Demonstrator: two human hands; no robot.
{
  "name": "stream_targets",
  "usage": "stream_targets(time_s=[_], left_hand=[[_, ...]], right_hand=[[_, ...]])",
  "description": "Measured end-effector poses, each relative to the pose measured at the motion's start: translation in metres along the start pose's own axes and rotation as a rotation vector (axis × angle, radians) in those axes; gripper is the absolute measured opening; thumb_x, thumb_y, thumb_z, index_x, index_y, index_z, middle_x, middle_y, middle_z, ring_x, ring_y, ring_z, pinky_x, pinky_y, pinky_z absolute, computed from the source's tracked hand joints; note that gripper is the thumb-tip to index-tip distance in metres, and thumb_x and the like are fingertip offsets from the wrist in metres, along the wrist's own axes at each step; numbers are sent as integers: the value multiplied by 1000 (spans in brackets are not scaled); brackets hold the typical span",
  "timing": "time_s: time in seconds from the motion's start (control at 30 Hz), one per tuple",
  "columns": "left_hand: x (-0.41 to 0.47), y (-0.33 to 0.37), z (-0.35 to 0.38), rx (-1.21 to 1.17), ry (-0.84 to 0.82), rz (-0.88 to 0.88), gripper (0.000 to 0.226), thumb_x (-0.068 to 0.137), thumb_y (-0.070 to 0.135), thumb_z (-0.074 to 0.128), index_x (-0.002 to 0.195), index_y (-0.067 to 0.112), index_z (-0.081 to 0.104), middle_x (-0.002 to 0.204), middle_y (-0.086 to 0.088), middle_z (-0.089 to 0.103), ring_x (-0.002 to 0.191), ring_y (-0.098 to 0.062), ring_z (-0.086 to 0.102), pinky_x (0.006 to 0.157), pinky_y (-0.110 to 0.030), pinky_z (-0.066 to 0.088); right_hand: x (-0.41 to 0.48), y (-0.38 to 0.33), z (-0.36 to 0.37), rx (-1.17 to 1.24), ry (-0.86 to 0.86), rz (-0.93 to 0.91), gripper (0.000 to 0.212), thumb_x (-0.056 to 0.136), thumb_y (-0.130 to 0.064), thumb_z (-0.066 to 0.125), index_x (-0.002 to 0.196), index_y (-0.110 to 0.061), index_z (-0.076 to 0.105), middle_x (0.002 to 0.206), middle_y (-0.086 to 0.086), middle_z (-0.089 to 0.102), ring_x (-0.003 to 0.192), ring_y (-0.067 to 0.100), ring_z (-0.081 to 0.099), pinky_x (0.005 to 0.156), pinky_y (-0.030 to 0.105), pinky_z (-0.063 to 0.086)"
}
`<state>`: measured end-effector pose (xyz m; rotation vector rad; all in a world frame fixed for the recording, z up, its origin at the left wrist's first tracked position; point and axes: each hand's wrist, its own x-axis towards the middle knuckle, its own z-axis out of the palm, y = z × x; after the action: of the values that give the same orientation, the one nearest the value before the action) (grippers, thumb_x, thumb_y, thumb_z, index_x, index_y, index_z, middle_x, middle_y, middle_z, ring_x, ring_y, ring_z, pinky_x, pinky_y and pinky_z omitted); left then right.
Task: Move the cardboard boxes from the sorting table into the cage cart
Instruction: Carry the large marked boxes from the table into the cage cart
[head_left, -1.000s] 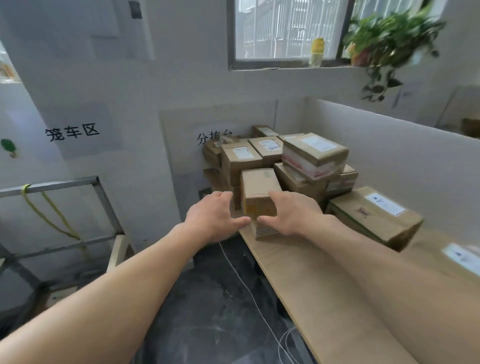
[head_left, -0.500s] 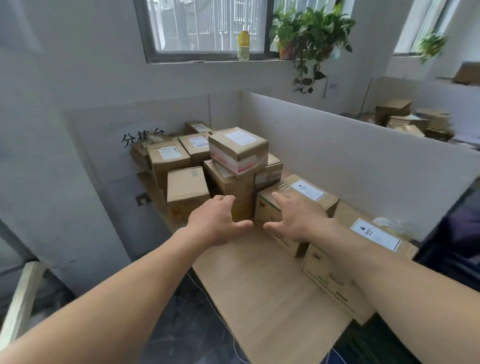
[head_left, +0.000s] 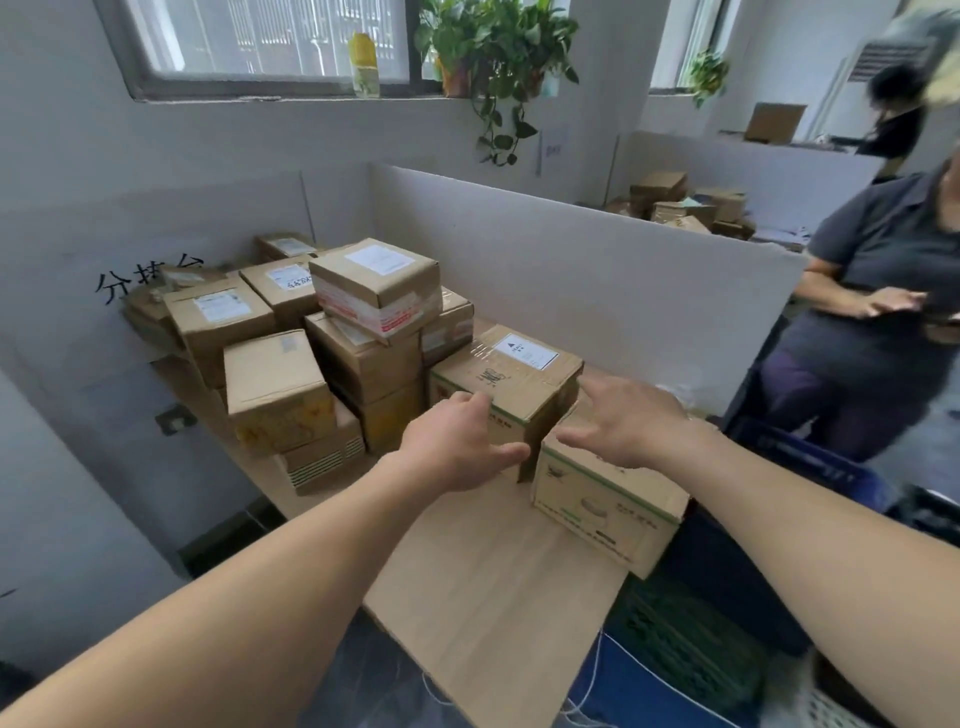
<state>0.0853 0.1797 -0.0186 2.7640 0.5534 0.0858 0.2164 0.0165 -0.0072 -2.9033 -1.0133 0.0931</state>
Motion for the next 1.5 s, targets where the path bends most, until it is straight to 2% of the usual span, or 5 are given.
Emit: stream_targets(time_s=[0.23,0.43,0.87,1.13,1.5], left_hand=[[53,38,38,17,-65,-8,78,85,71,59,144,22,45,140,0,54,122,-22,56,87,-36,47],[102,72,84,12,-133,-90,71,84,72,57,134,23,49,128,2,60,114,-23,58,86,-37,48],[131,89,161,-41,-167,-260,62,86,67,59,129,24,49,114,5,42,91,-16,50,71,-33,45],[105,65,170,-168,-92,-349,66,83,62,67,130,21,46,131,2,35,98,-19,56,82,-35,56],[10,0,171,-422,-43,-527,79,73,48,82,135,21,41,131,-4,54,118,-27,57,102,-40,48]], right_hand=[[35,72,15,16,-32,49,67,86,-67,60,142,-33,46,138,-3,59,125,26,54,94,42,50],[84,143,50,17,-133,94,57,84,-71,57,128,-36,52,113,-6,61,98,21,55,69,33,39],[151,223,112,60,-298,102,71,70,-74,68,122,-31,45,127,-3,56,111,27,58,83,43,49],[144,203,132,126,-346,109,99,39,-89,73,107,-19,51,99,-4,60,91,20,59,75,38,51],[82,111,144,161,-401,70,105,56,-82,77,127,-12,45,122,2,60,111,24,59,87,38,50]])
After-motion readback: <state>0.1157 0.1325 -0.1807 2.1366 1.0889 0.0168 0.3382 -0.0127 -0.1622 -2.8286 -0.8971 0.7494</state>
